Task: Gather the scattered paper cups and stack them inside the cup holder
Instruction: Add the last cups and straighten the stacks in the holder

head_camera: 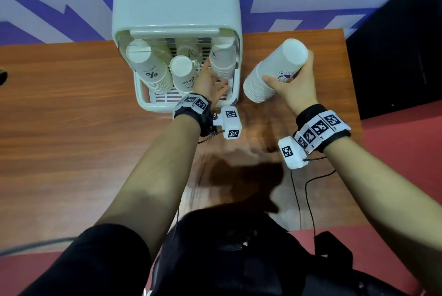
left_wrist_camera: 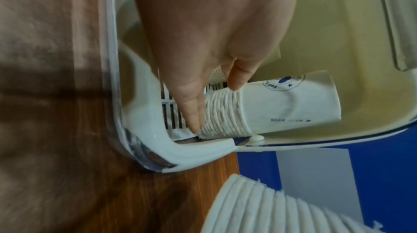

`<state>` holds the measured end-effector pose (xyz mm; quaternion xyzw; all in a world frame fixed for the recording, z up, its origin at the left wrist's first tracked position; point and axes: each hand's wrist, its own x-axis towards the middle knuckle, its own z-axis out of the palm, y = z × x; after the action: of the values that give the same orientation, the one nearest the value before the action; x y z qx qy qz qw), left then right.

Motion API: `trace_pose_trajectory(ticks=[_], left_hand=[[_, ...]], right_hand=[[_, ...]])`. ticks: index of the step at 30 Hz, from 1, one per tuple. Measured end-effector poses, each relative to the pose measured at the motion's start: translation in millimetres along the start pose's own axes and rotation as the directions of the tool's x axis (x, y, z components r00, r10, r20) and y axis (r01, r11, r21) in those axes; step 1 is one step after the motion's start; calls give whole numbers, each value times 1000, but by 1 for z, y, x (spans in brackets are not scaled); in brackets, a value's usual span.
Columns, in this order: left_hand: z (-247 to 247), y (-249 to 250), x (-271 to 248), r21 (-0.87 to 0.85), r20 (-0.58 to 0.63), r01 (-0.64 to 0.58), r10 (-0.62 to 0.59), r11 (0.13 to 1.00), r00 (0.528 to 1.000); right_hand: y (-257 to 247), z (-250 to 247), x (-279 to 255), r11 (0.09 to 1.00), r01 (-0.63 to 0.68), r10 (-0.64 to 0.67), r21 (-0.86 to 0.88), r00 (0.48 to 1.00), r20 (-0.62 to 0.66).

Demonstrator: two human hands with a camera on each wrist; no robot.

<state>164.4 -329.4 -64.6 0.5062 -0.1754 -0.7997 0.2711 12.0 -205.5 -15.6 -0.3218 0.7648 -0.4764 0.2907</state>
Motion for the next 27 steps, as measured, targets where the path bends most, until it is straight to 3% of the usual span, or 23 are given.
trace_pose_trajectory(ticks=[6,12,17,23,27], left_hand=[[5,6,15,-161,-5,-2,1,987,1000],[9,0,18,-194,-30,-47,42,980,999],[4,1,6,-65,-74,-16,11,998,997],[-15,0,-33,200,50,4,-14,980,999],[-46,9,-44,158,-98,30,-14,987,995]], right_hand=[[-2,6,5,1000,16,-15,-15,999,32],[-1,8,4,999,36,-34,-37,997,65],[-7,11,0,998,66,-65,-12,995,71],[-23,41,-7,992,126,-128,30,988,83],[-26,75,-9,991,131,-134,30,984,115]])
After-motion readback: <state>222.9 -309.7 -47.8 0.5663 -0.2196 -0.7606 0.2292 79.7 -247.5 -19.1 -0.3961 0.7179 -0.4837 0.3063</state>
